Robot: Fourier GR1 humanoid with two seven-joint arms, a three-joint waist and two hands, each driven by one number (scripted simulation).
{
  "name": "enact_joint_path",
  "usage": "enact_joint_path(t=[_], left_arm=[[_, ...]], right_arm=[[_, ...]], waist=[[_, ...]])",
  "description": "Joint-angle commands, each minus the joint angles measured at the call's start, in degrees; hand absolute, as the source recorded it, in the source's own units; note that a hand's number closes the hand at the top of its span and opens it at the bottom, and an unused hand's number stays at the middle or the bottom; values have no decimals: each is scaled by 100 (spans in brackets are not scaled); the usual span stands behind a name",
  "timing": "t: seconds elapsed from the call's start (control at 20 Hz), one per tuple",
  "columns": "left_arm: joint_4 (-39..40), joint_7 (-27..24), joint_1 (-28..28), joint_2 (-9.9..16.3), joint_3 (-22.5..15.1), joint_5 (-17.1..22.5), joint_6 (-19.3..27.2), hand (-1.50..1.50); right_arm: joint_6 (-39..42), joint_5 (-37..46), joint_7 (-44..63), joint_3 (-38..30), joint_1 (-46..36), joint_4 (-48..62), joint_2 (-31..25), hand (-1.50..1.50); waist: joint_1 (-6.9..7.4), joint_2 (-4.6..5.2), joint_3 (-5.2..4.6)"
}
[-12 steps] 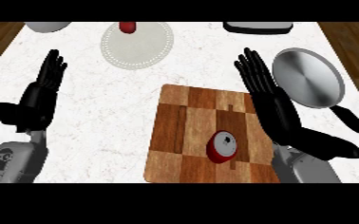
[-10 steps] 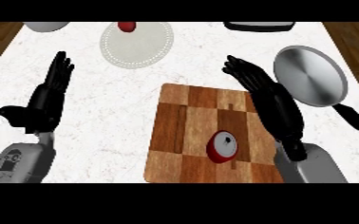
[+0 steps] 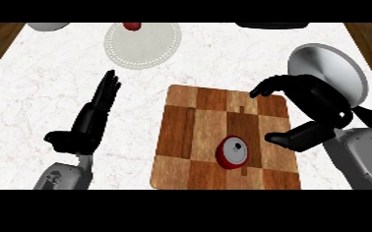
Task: Pick the can from the cutting board and place it in the pan
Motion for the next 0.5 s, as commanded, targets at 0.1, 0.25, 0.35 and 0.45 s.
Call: enact_joint_path(t=[0.1,0.25,0.35,0.45], left_arm=[[-578,365,299,-170,-356,-209,154,0],[-482,163,366,-129,-205,-187,20,0],[-573,486,219,-408,-409,-303,281,0],[-487,227,456,-371,-444,-331,142,0]], right_arm=[[1309,687,-991,-465,-358,751,-874,-150],[1356,1492,-1518,-378,-688,1110,-643,-150],[1683,1475,-1420,-452,-875,1001,-1043,-150],[1616,1626,-944,-227,-1185,818,-949,-150]], waist=[[-3,6,12],[-7,15,8],[-26,11,8],[-8,8,2]])
